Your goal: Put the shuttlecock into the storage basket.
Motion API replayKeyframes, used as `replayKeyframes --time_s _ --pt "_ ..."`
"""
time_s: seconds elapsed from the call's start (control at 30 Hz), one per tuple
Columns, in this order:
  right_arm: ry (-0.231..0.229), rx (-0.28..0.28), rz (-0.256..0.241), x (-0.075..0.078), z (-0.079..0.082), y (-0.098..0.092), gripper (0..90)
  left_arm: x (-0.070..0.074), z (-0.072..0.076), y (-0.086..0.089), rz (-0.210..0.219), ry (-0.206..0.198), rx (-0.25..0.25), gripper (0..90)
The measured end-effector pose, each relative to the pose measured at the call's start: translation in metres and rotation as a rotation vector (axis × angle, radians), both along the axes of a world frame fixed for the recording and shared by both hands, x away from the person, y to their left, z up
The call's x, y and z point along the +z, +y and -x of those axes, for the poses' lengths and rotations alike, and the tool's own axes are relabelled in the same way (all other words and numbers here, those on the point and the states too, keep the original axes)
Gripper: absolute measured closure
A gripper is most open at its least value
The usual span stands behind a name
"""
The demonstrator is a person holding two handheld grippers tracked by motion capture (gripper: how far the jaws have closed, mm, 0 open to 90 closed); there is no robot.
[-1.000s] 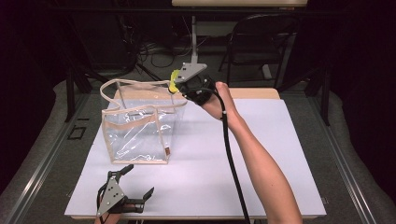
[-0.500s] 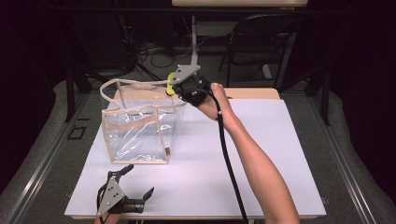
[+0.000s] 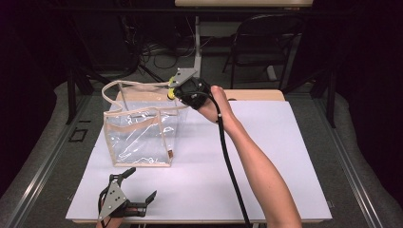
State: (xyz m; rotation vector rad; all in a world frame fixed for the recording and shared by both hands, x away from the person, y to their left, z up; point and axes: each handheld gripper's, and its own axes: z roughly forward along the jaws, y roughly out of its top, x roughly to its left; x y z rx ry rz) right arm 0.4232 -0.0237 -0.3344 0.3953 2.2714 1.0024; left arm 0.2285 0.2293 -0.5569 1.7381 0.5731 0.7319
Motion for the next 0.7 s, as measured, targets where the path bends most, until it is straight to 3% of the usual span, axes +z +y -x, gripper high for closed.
replayKeyframes --time_s 0.7 --pt "0.013 -0.001 0.031 -0.011 -0.007 0.007 90.0 0.000 0.000 0.000 -0.001 -0.001 0.000 0.4"
